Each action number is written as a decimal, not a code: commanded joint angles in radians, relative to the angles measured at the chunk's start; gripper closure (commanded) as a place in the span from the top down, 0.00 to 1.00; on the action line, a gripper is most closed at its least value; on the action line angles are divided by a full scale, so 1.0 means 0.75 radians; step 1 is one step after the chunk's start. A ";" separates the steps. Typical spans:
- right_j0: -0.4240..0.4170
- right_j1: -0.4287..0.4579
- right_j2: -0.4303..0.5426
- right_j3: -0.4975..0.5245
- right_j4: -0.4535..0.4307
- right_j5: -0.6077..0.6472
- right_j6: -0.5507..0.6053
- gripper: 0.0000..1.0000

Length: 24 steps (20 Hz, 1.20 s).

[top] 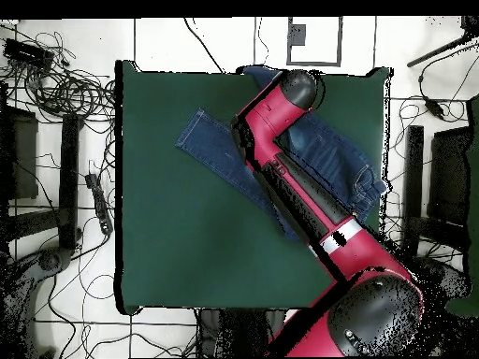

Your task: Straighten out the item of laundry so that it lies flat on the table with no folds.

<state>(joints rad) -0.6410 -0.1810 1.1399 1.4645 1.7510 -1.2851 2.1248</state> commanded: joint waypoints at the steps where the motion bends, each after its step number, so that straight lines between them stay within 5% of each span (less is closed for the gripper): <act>1: 0.052 0.087 0.001 0.048 0.144 0.096 -0.104 1.00; 24: 0.067 0.059 0.017 0.035 0.184 0.042 -0.100 1.00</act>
<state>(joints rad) -0.6410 -0.1831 1.1481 1.4647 1.7759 -1.2851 2.1248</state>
